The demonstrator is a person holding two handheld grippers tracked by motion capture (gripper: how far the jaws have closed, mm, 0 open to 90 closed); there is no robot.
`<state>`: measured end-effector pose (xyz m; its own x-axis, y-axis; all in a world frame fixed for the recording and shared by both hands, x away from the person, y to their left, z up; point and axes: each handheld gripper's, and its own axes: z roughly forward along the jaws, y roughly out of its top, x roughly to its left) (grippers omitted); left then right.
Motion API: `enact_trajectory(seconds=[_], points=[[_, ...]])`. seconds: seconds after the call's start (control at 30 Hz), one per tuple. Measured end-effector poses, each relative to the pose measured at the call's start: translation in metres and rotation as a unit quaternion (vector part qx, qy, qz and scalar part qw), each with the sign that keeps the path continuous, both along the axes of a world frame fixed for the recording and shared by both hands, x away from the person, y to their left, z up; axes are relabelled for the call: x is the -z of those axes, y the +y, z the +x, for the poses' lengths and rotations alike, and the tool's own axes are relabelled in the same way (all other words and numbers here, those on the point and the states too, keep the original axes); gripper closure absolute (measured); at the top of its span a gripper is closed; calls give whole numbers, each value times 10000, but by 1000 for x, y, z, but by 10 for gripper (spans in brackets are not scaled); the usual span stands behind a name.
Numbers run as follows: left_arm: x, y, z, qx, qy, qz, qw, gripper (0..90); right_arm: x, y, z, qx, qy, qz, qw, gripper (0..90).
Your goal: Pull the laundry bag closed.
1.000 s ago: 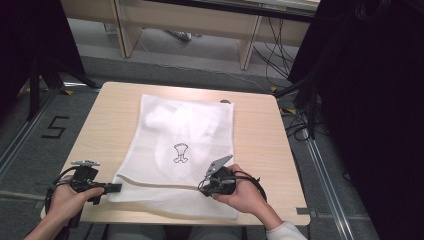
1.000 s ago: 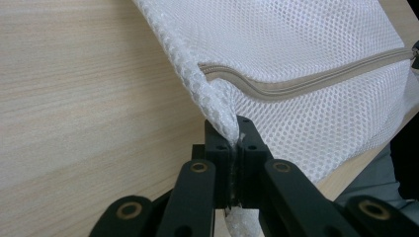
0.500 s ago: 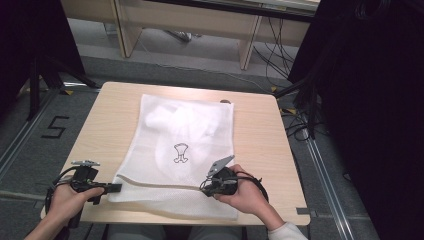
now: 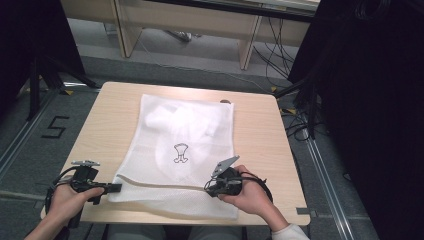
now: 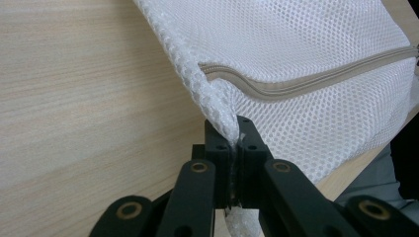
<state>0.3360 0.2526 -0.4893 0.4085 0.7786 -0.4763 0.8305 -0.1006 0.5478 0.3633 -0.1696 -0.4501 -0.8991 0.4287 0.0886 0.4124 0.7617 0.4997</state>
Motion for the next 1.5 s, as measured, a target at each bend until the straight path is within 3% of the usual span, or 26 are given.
enact_trajectory(seconds=[0.53, 1.37, 1.5], points=[[0, 0, 0, -18, 0, -15, 10000, 859, 0, -9, 0, 55, -29, -38, 10000, 825], [0, 0, 0, -12, 3, -15, 10000, 858, 1, -31, 1, 187, 122, -56, 9997, 825], [0, 0, 0, -15, 5, -22, 10000, 859, 0, -34, 1, 260, 183, -158, 9994, 824]])
